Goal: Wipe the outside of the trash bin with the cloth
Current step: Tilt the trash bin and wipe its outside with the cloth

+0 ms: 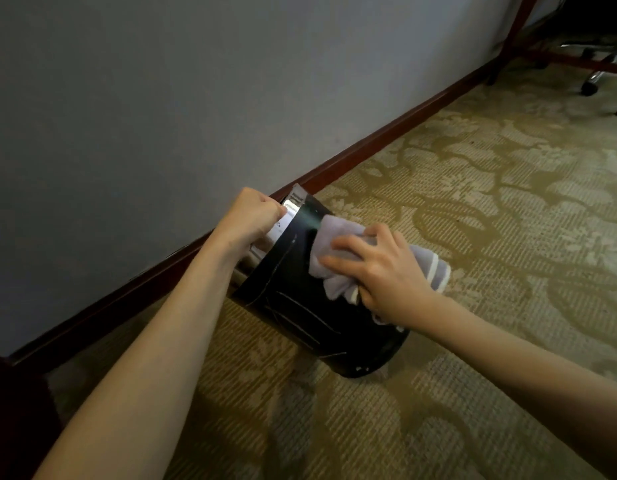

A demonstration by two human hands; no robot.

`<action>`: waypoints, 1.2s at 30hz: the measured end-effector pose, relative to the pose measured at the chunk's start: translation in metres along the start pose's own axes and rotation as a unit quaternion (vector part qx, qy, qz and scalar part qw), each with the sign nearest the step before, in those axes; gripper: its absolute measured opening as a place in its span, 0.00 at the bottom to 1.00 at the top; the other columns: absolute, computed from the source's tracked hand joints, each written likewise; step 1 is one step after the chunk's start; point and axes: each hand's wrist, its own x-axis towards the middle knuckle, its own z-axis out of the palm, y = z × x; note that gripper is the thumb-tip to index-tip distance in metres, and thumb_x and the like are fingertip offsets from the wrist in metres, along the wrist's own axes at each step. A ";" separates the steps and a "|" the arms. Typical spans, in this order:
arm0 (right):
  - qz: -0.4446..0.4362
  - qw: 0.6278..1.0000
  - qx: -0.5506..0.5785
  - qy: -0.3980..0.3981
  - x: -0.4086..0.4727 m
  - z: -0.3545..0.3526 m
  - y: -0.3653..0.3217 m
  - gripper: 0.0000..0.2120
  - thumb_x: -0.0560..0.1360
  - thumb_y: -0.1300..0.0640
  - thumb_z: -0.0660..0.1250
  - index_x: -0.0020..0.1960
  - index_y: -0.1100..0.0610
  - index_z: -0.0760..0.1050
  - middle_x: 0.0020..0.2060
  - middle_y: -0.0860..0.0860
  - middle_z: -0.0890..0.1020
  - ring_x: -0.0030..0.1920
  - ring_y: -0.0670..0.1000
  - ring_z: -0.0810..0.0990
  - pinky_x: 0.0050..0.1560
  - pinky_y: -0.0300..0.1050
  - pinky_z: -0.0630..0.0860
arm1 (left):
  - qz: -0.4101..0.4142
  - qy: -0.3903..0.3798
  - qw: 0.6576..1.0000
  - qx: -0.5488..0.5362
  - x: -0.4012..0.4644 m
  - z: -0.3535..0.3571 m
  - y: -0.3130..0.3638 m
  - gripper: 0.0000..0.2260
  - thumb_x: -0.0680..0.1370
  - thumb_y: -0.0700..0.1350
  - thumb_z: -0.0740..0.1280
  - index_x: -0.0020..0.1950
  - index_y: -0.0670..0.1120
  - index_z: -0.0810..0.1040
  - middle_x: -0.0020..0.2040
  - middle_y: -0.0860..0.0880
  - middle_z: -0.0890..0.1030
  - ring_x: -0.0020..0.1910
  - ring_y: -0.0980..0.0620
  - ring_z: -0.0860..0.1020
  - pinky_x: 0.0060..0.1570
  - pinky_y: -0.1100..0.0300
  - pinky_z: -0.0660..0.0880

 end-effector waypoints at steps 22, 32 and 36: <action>0.088 0.994 0.054 -0.023 0.021 -0.010 0.007 0.20 0.72 0.57 0.59 0.61 0.45 0.77 0.57 0.49 0.78 0.48 0.60 0.69 0.45 0.53 0.68 | -0.070 0.012 0.989 -0.126 -0.007 0.008 0.008 0.05 0.69 0.36 0.69 0.44 0.39 0.80 0.31 0.46 0.75 0.31 0.52 0.73 0.25 0.66 0.67; 0.084 0.990 -0.039 -0.106 -0.030 0.002 0.010 0.14 0.74 0.46 0.57 0.55 0.42 0.78 0.54 0.46 0.78 0.53 0.59 0.71 0.48 0.54 0.67 | -0.069 0.049 0.992 -0.097 -0.002 0.003 0.011 0.09 0.71 0.35 0.68 0.33 0.42 0.72 0.29 0.47 0.72 0.24 0.53 0.70 0.20 0.69 0.63; 0.149 0.974 -0.056 -0.162 -0.070 0.013 0.029 0.16 0.75 0.49 0.56 0.57 0.42 0.78 0.55 0.46 0.79 0.55 0.60 0.71 0.49 0.54 0.67 | -0.123 0.060 0.981 -0.135 -0.003 -0.013 -0.005 0.03 0.73 0.36 0.68 0.44 0.37 0.77 0.31 0.44 0.74 0.17 0.56 0.72 0.16 0.70 0.64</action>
